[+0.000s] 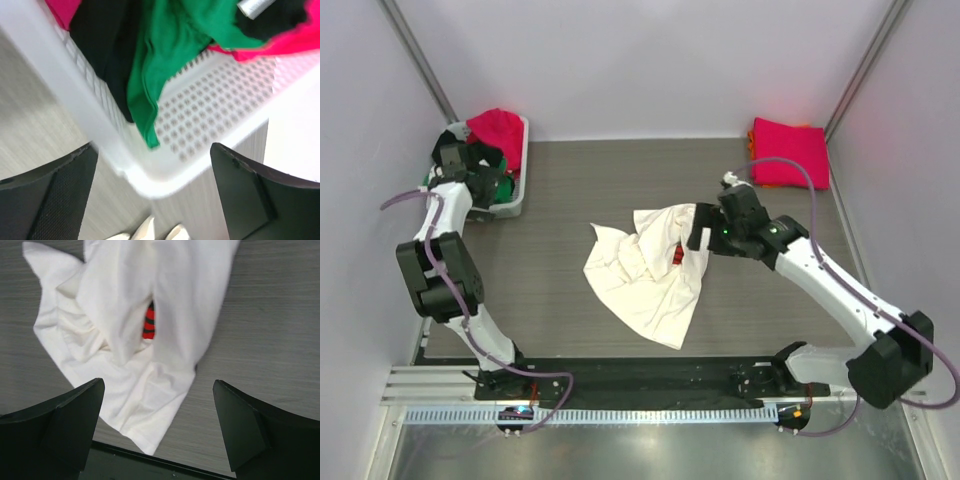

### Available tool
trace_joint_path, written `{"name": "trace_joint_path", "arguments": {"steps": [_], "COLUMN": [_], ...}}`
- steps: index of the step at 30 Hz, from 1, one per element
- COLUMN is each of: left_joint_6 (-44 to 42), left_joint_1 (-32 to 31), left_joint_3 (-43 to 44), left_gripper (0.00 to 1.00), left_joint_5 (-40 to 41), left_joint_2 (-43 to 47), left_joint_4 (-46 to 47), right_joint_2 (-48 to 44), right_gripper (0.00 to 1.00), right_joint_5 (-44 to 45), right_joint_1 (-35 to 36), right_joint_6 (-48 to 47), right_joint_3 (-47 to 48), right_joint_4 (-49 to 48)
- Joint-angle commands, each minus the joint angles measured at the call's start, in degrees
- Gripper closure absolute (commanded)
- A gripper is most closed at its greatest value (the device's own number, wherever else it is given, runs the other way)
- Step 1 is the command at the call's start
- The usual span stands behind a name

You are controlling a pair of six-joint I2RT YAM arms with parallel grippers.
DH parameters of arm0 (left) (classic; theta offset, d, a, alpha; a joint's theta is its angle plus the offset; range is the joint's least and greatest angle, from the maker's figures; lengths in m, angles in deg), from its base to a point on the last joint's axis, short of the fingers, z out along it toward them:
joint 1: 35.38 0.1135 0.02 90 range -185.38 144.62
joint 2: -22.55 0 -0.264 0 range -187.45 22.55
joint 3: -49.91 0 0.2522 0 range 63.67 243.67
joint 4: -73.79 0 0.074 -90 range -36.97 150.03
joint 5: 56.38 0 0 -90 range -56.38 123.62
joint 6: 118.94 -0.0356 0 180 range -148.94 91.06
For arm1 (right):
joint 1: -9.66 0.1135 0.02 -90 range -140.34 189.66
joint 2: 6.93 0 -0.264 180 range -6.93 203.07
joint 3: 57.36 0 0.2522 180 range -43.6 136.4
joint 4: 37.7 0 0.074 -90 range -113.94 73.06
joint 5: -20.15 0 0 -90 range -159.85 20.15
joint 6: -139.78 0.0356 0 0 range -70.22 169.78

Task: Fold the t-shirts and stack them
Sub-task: Flatten the tshirt out

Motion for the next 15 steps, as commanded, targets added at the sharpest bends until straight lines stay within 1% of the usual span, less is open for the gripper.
{"name": "trace_joint_path", "arguments": {"steps": [1,2,4,5,7,8,9,10,11,12,14,15], "left_joint_6": [-9.06,-10.12,-13.28,-14.52,-16.54,-19.07,-20.32,-21.72,-23.83,-24.80,-26.21,-26.65], "left_joint_1": [0.51,0.42,0.42,0.51,0.33,0.16,-0.97,-2.03,-3.26,-6.66,-10.98,-15.36], "left_joint_3": [-0.60,-1.30,-3.67,-4.55,-6.49,-8.59,-9.56,-11.14,-11.76,-12.47,-13.61,-13.70], "left_gripper": [0.06,0.05,0.05,0.05,0.05,0.06,0.07,0.08,0.08,0.08,0.09,0.10], "left_joint_5": [0.03,0.46,0.82,0.82,0.12,0.03,0.12,0.55,1.08,1.17,0.65,0.64], "left_joint_2": [8.17,10.36,12.48,13.71,17.40,18.72,21.43,22.59,23.64,25.65,26.37,26.38], "left_joint_4": [-5.27,-6.08,-8.01,-8.45,-9.77,-9.78,-9.86,-10.39,-10.48,-10.31,-9.25,-9.08], "right_joint_2": [4.27,8.46,12.96,17.07,21.66,23.77,28.15,30.10,32.47,36.15,39.60,40.92], "right_gripper": [0.04,0.04,0.04,0.04,0.04,0.04,0.04,0.04,0.04,0.04,0.04,0.04], "right_joint_5": [1.97,2.14,2.76,3.20,4.25,4.52,4.69,5.04,5.48,5.83,7.85,8.64], "right_joint_1": [5.78,7.53,8.77,9.38,10.44,10.62,10.79,10.88,10.88,10.88,10.88,10.88], "right_joint_6": [-1.88,-1.88,-2.50,-2.76,-3.90,-4.34,-4.78,-5.65,-6.10,-6.54,-7.86,-8.21], "right_joint_3": [8.15,11.48,15.44,19.38,23.70,27.99,30.21,32.58,37.30,39.70,46.01,47.62], "right_joint_4": [-2.96,-2.44,-1.74,-0.86,0.02,1.07,1.51,2.13,3.79,4.67,7.30,7.84]}}
